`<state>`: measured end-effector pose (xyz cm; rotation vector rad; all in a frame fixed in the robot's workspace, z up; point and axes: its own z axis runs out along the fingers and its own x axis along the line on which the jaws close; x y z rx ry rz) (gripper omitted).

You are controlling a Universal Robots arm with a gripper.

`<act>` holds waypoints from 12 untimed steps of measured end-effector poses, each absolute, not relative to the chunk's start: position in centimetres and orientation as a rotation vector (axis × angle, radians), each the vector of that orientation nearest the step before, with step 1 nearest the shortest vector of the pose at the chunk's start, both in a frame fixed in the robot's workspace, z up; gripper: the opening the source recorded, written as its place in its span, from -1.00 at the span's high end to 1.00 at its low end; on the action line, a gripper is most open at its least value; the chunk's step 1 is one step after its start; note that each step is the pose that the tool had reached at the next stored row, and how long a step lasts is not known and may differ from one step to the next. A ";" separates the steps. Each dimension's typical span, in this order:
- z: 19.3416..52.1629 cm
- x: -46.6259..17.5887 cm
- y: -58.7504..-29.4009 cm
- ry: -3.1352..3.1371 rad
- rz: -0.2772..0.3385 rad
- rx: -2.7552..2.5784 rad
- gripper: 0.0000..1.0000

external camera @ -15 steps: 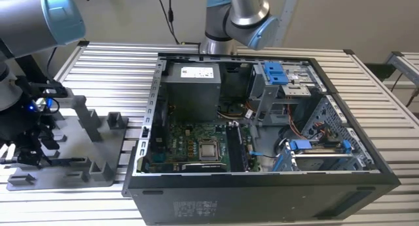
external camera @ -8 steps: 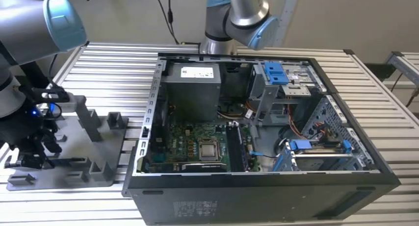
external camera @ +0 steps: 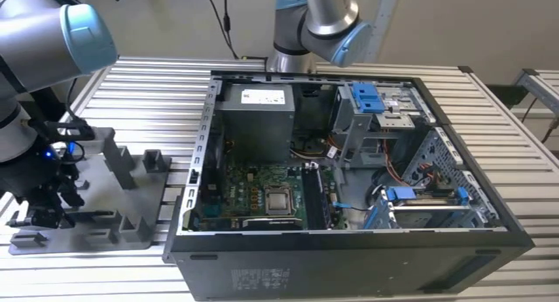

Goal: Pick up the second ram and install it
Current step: 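Pick up the second ram and move it above second insertion slot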

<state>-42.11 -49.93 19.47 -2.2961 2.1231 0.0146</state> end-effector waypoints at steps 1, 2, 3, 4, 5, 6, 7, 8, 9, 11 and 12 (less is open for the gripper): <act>19.5 -42.1 -49.9 2.123 0.015 -2.296 0.04; 19.5 -42.1 -49.9 2.123 0.015 -2.296 0.04; 19.4 -42.1 -49.9 2.123 0.015 -2.296 0.04; 19.4 -42.1 -49.9 2.123 0.015 -2.296 0.04; 19.4 -42.1 -49.9 2.123 0.015 -2.296 0.04; 19.4 -42.1 -49.9 2.123 0.015 -2.296 0.04; 19.4 -42.1 -49.9 2.123 0.015 -2.296 0.08; 19.4 -42.1 -49.9 2.123 0.015 -2.296 0.21; 19.4 -42.1 -49.9 2.123 0.014 -2.296 0.33; 19.4 -42.1 -49.9 2.123 0.015 -2.296 0.33; 19.4 -42.1 -49.9 2.123 0.014 -2.296 0.47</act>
